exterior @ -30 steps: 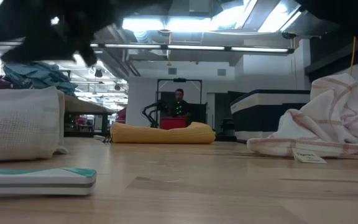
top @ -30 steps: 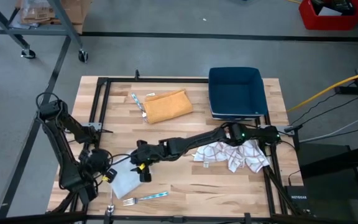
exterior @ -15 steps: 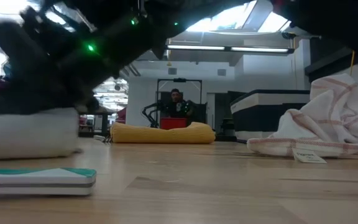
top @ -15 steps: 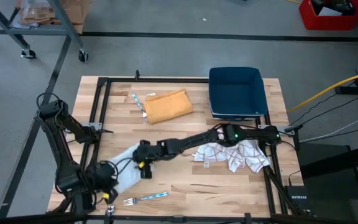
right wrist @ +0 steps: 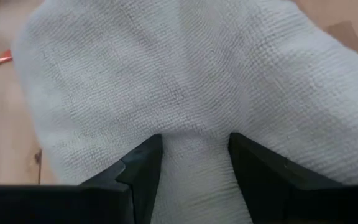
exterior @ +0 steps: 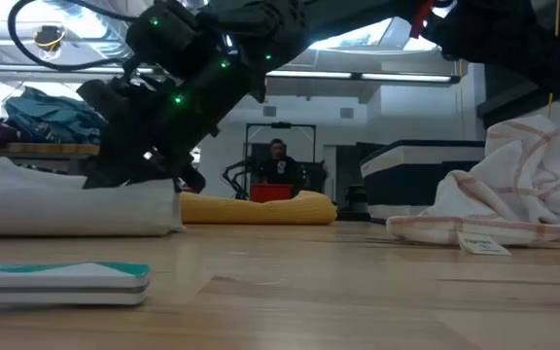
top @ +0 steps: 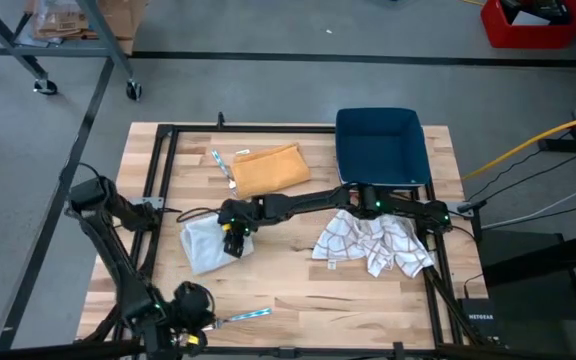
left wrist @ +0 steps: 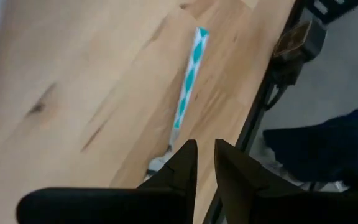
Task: Fold towel
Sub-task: Fold the left white towel
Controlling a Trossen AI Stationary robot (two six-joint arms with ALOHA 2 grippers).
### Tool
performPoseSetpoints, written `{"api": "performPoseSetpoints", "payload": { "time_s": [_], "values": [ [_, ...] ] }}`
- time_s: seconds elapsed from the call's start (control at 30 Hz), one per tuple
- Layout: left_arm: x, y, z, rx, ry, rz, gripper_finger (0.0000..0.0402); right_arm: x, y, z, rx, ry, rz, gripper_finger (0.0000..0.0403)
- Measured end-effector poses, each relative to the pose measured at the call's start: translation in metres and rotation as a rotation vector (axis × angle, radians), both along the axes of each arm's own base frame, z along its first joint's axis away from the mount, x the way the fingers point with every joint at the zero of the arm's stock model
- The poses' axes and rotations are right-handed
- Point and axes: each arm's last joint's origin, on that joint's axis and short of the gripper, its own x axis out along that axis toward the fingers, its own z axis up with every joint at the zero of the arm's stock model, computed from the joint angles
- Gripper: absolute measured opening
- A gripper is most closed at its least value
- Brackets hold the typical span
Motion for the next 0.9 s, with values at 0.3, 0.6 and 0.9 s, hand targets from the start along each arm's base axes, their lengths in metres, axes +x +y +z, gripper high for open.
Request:
{"api": "performPoseSetpoints", "payload": {
  "time_s": [0.3,0.6,0.9],
  "values": [
    [0.025,-0.023,-0.039,0.044,-0.028,-0.133,0.0046,-0.001,-0.019,-0.001,0.021,0.013,-0.024,0.0195],
    [0.042,-0.021,-0.074,0.101,0.05,-0.135,0.0046,0.005,-0.04,0.018,0.104,-0.014,-0.054,0.0195],
    [0.039,0.002,-0.084,0.197,0.202,0.036,0.0046,-0.001,-0.045,0.047,0.081,-0.036,-0.02,0.0195]
  ]
}}
